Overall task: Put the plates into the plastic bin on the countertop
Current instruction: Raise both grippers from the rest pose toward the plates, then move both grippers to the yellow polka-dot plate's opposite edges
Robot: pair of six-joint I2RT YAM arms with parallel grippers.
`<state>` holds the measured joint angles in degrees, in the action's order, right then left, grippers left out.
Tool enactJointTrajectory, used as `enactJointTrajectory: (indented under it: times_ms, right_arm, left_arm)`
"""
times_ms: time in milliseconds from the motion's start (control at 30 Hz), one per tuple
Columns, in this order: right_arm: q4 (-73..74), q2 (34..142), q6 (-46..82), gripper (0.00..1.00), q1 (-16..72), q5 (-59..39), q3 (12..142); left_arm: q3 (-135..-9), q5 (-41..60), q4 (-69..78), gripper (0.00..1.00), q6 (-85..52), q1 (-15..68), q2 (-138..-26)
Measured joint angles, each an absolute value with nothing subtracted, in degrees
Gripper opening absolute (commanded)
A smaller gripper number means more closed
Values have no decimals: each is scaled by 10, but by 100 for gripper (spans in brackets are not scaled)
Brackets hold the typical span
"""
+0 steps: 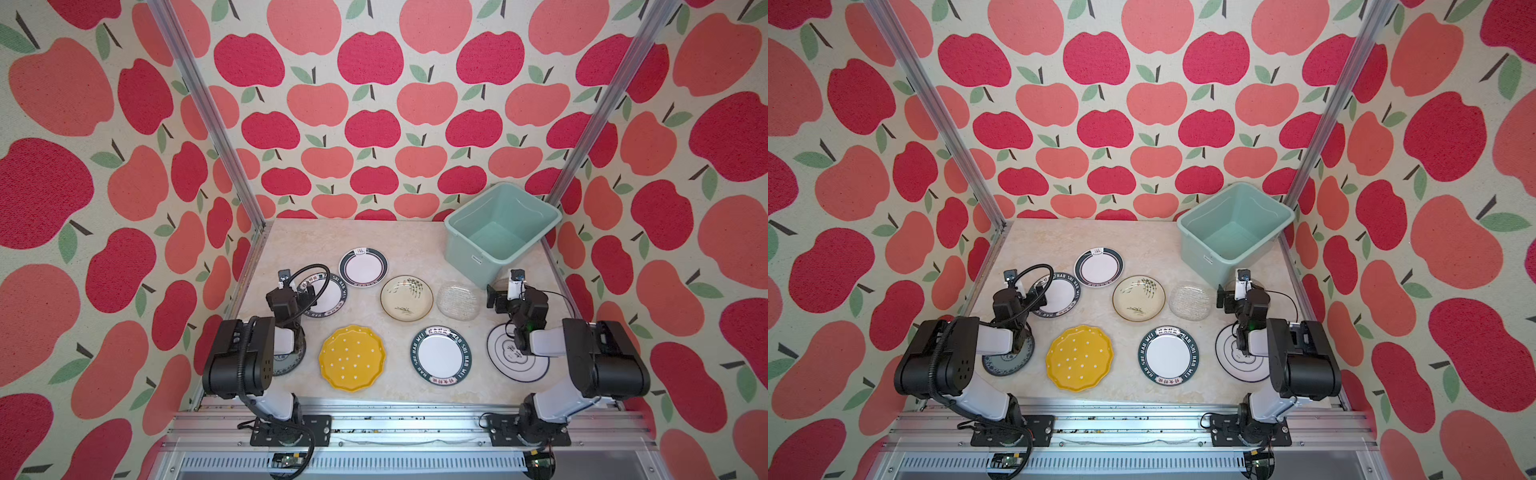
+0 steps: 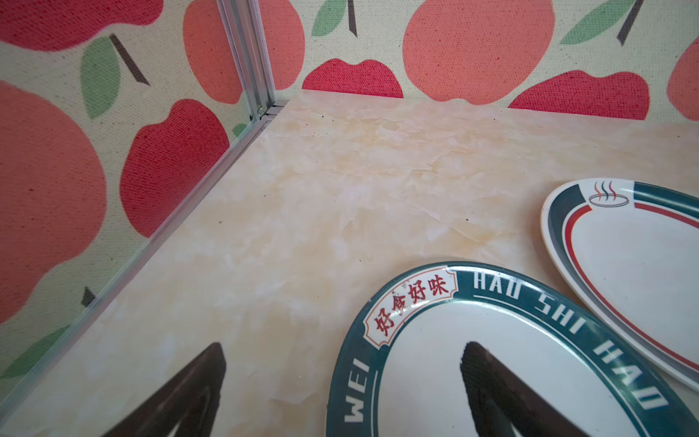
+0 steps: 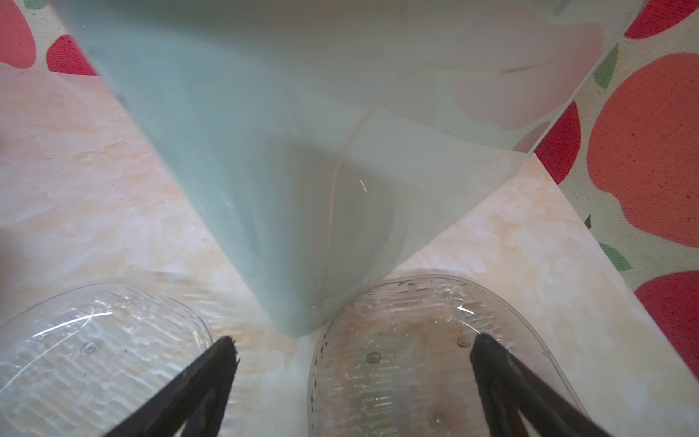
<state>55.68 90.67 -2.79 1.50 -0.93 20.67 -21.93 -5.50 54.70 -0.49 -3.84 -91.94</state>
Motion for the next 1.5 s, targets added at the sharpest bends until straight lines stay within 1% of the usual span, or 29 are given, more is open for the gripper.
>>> enactJointTrajectory:
  times_ms: [800, 900, 1033, 1100, 1167, 1267, 1367, 1500]
  right_arm:
    - [546, 900, -28, 99, 15, -9, 207]
    - [488, 855, -28, 99, 15, -6, 215]
    - [404, 748, -21, 99, 15, -9, 239]
    - [357, 682, -2, 99, 15, -18, 257]
    - [298, 624, 40, 99, 15, -30, 279]
    - [191, 559, 137, 99, 11, -48, 329]
    - [116, 522, 205, 99, -1, -103, 367]
    - [34, 500, 262, 99, -3, -171, 401]
  left_arm:
    - [-221, -42, 535, 99, -5, -47, -916]
    - [-239, -52, 461, 99, -5, -43, -879]
    - [-290, -64, 333, 99, -10, -29, -773]
    - [-336, -65, 245, 99, -41, -26, -717]
    - [-387, -65, 149, 99, -100, -34, -673]
    - [-446, -18, 28, 99, -179, -68, -629]
    - [-461, 38, -67, 99, -239, -94, -586]
    - [-465, 86, -182, 99, -289, -81, -535]
